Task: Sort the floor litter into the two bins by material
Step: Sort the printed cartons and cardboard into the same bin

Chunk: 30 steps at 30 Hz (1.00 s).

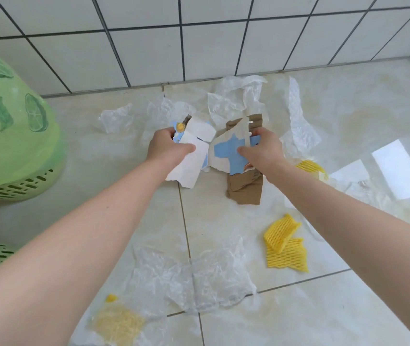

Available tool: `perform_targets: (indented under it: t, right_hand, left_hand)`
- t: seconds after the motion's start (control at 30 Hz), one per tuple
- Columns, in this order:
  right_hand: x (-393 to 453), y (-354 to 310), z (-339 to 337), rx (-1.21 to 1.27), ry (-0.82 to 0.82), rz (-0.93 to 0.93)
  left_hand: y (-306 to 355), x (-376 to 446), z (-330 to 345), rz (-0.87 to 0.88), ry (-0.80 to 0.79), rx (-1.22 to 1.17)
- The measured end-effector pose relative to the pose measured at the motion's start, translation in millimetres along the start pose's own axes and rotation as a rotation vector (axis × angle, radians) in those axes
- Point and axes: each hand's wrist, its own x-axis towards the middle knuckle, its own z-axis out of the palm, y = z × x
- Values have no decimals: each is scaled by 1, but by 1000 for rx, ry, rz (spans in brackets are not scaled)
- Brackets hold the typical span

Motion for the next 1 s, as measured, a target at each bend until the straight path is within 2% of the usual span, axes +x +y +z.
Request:
perform_targets:
  t: [0.17, 0.5, 0.67, 0.8, 1.0]
  right_hand:
    - [4, -3, 5, -135, 29, -26]
    - [-4, 1, 7, -104, -2, 2]
    - [-11, 5, 8, -17, -26, 18]
    - [-15, 8, 9, 19, -27, 34]
    - [-18, 7, 9, 47, -27, 54]
  left_hand:
    - [-2, 5, 6, 29, -36, 148]
    - [-1, 7, 11, -19, -26, 54]
    - [-1, -5, 22, -27, -71, -104]
    - [-3, -8, 26, -57, -21, -186]
    - [0, -11, 26, -85, -40, -258]
